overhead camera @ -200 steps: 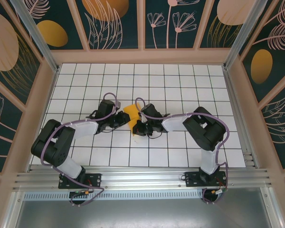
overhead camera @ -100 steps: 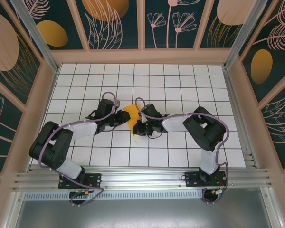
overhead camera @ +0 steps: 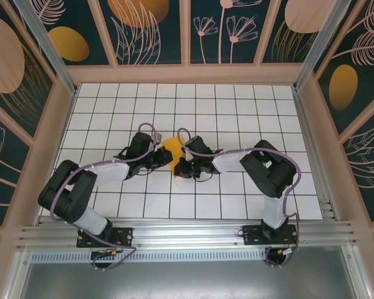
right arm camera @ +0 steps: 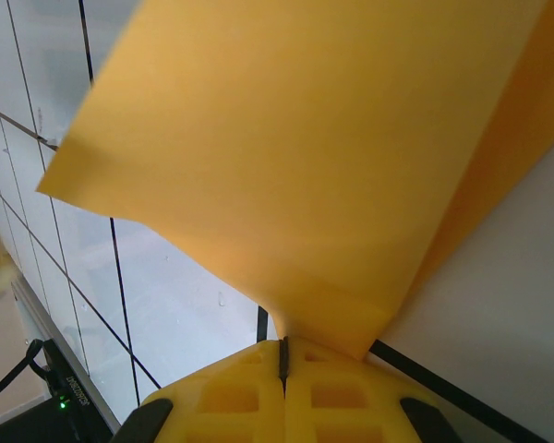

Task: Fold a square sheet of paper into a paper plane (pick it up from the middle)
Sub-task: Third fold the triangle at the center of the table.

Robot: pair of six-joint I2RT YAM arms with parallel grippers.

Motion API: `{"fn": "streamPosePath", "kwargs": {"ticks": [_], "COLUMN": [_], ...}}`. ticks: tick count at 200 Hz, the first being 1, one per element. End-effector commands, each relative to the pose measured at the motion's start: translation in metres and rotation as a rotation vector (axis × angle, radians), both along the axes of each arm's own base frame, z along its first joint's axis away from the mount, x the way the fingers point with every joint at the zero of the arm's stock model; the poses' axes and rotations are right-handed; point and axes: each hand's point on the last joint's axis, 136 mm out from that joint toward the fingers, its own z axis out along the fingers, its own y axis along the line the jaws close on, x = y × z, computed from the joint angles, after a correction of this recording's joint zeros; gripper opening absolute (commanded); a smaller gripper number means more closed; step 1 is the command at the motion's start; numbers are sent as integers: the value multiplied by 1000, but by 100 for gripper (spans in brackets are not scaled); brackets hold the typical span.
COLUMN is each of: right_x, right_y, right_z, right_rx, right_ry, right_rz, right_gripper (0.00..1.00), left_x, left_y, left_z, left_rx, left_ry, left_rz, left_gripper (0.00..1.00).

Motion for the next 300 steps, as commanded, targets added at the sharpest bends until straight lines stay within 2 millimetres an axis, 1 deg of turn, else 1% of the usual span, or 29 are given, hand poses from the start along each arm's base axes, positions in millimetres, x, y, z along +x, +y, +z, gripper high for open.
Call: {"fn": "streamPosePath", "kwargs": {"ticks": [1, 28, 66, 105, 131, 134, 139, 174, 196, 228, 265, 300], "right_x": [-4, -4, -1, -3, -6, -6, -6, -10, -12, -14, -11, -8], "right_y": [-7, -6, -2, 2, 3, 4, 4, 5, 7, 10, 7, 8], "right_z": [-13, -11, -2, 8, 15, 17, 19, 27, 26, 18, 7, 4], "right_rx": [-53, -49, -26, 13, 47, 53, 61, 83, 82, 62, 20, 7], "right_ry": [5, 1, -22, -40, -54, -57, -62, -80, -75, -61, -47, -45], "right_rz": [-2, 0, 5, 31, 47, 49, 51, 68, 78, 86, 71, 60], "right_gripper": [3, 3, 4, 5, 7, 7, 8, 12, 12, 12, 11, 11], "left_x": [-3, 4, 13, 14, 15, 13, 13, 14, 16, 16, 17, 18], "left_y": [2, 1, 3, 9, 12, 13, 13, 13, 13, 13, 11, 10], "left_z": [-18, -22, -31, -41, -42, -51, -53, -55, -53, -53, -49, -47], "left_rx": [50, 63, 99, 142, 156, 169, 174, 183, 181, 183, 175, 174], "left_ry": [37, 37, 39, 51, 50, 69, 73, 75, 69, 68, 60, 55], "left_rz": [-14, -8, 16, 32, 41, 41, 41, 43, 43, 41, 37, 33], "left_gripper": [0, 1, 2, 2, 2, 2, 2, 2, 2, 2, 3, 4]}}
